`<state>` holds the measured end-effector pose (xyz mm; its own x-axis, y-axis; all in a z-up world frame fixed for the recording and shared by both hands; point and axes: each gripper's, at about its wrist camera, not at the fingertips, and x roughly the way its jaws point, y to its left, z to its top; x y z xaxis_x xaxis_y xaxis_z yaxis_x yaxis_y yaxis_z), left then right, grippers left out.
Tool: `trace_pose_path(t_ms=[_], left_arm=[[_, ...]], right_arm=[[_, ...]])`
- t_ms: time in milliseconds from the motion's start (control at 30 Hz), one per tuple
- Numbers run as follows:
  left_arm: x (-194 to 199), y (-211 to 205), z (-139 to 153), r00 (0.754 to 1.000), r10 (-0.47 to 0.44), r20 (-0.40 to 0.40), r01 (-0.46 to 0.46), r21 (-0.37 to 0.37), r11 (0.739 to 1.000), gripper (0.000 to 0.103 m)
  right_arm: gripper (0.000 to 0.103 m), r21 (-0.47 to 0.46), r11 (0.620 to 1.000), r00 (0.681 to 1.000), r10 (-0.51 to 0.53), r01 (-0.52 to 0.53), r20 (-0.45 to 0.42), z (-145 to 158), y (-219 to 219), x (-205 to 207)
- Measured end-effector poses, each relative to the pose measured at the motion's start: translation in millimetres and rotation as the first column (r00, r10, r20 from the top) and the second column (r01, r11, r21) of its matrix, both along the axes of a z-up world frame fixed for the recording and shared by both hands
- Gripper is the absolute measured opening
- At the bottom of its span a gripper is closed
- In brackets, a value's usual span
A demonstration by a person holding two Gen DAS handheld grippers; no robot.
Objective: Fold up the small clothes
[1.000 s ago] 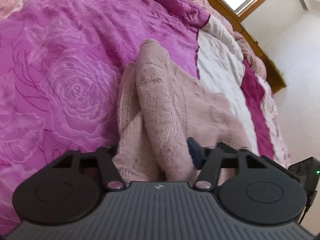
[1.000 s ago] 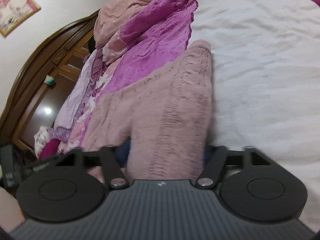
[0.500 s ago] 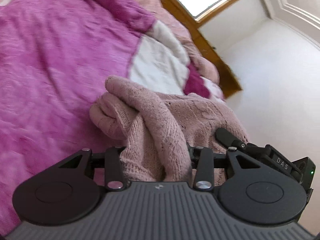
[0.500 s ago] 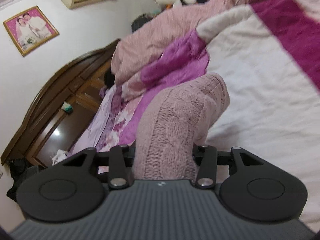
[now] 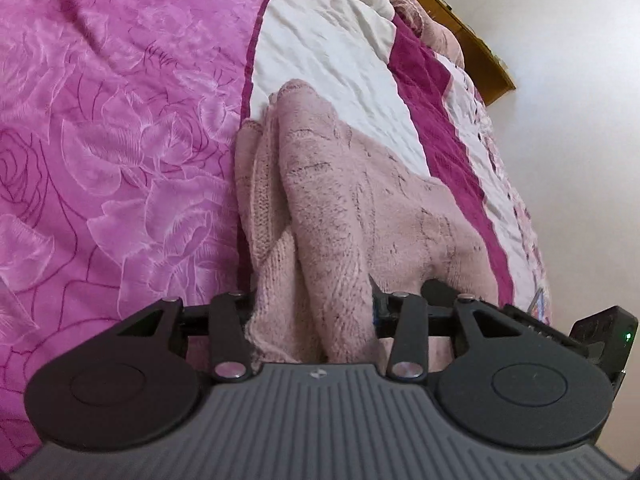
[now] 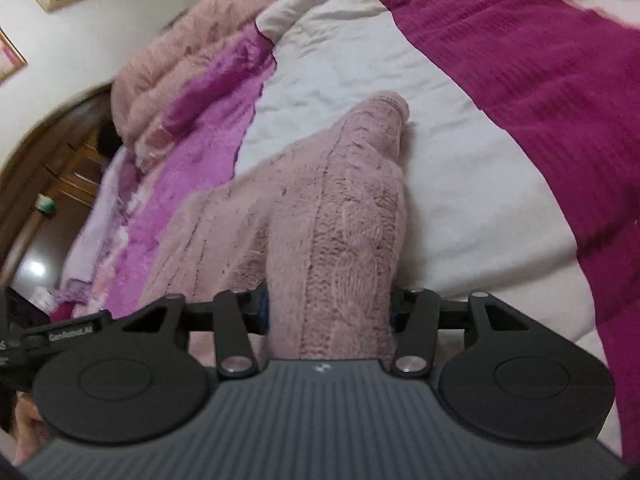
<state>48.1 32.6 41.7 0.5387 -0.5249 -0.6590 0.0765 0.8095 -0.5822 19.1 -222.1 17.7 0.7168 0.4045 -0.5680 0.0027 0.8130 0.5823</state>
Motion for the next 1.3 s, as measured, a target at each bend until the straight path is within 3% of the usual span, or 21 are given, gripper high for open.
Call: trace_pose_path(t_ms=[200, 367, 533, 700, 933, 1100, 1233, 1300], left_arm=[[4, -9, 6, 1.0, 0.005, -0.002, -0.005, 0.062, 0.998, 0.05], [6, -10, 14, 1.0, 0.001, 0.005, -0.001, 0.098, 0.995, 0.051], [26, -16, 23, 0.999, 0.013, 0.033, -0.017, 0.146, 0.989, 0.062], [61, -17, 17, 1.0, 0.008, 0.002, -0.009, 0.112, 0.994, 0.07], [67, -11, 19, 1.0, -0.012, -0.004, 0.013, 0.051, 0.999, 0.072], [42, 1, 37, 0.998, -0.009, 0.061, 0.004, 0.08, 0.997, 0.072], [60, 6, 45, 0.994, 0.006, 0.108, -0.018, 0.113, 0.993, 0.073], [81, 4, 35, 0.997, -0.007, 0.081, -0.003, 0.122, 0.993, 0.073]], right_arm=[[0.063, -0.064, 0.998, 1.0, 0.017, -0.016, 0.007, 9, 1, -4], [0.072, -0.053, 0.998, 0.999, -0.029, 0.03, 0.033, 21, -16, -5], [0.073, -0.047, 0.997, 0.996, -0.066, 0.068, 0.056, 23, -31, 21], [0.073, -0.01, 0.998, 0.998, -0.061, 0.061, -0.006, 9, -36, 55], [0.073, -0.055, 0.998, 0.999, -0.031, 0.03, -0.016, 6, -23, 73], [0.073, -0.038, 0.999, 1.0, -0.016, 0.016, -0.014, 4, -25, 73], [0.073, -0.031, 0.999, 1.0, -0.007, 0.007, -0.012, 4, -25, 76], [0.073, -0.029, 1.0, 1.0, -0.005, 0.004, -0.012, 4, -25, 77]])
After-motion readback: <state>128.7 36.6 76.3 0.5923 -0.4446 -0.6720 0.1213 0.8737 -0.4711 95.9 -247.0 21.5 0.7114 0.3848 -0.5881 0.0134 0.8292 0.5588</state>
